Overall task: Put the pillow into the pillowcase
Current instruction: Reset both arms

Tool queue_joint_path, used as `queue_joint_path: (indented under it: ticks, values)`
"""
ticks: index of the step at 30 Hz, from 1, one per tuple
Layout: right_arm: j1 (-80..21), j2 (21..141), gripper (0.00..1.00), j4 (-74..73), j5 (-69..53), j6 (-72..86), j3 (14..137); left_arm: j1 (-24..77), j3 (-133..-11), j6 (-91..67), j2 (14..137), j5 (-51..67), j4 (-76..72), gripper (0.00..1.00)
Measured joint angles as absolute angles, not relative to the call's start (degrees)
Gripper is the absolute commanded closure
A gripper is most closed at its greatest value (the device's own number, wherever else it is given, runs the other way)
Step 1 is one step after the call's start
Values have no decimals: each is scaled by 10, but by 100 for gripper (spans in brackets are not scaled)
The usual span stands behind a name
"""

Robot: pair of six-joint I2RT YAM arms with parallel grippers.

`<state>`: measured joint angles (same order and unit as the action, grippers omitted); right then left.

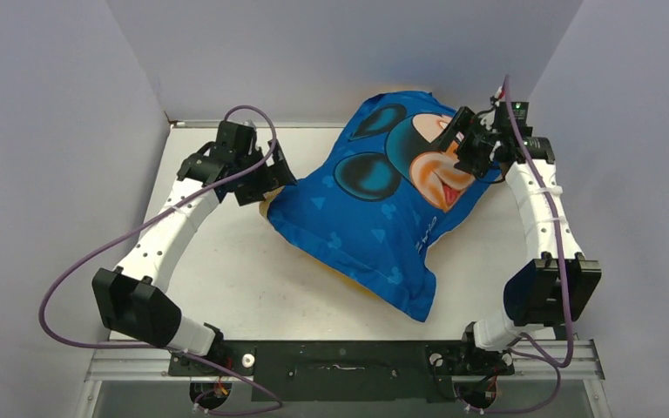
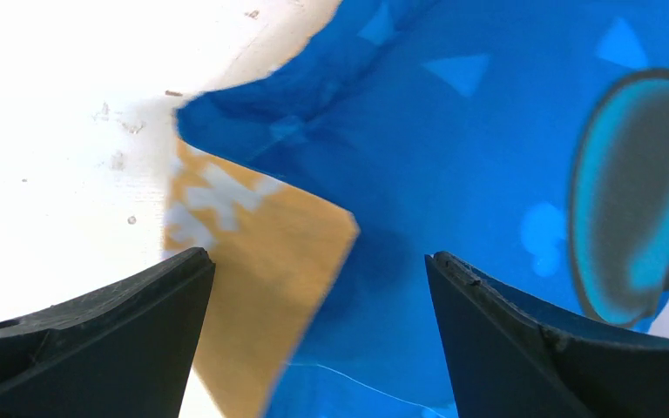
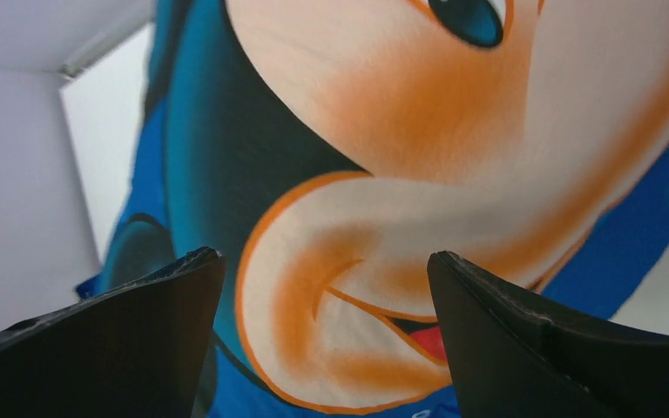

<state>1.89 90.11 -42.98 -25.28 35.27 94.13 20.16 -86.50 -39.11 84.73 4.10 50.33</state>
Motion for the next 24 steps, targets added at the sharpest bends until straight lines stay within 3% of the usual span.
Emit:
queue_joint_path:
  ticks: [7,14,19,24]
  values:
    - [15,820,10,-429,-180,311,790,148,-707,-424,750,35,381,4]
    - [15,678,10,-330,-8,288,641,98,-515,-429,562,-91,208,4]
    - [18,611,10,-241,118,261,541,98,-361,-330,441,-165,89,4]
    - [20,611,10,-168,150,251,443,97,-243,-227,389,-242,4,4]
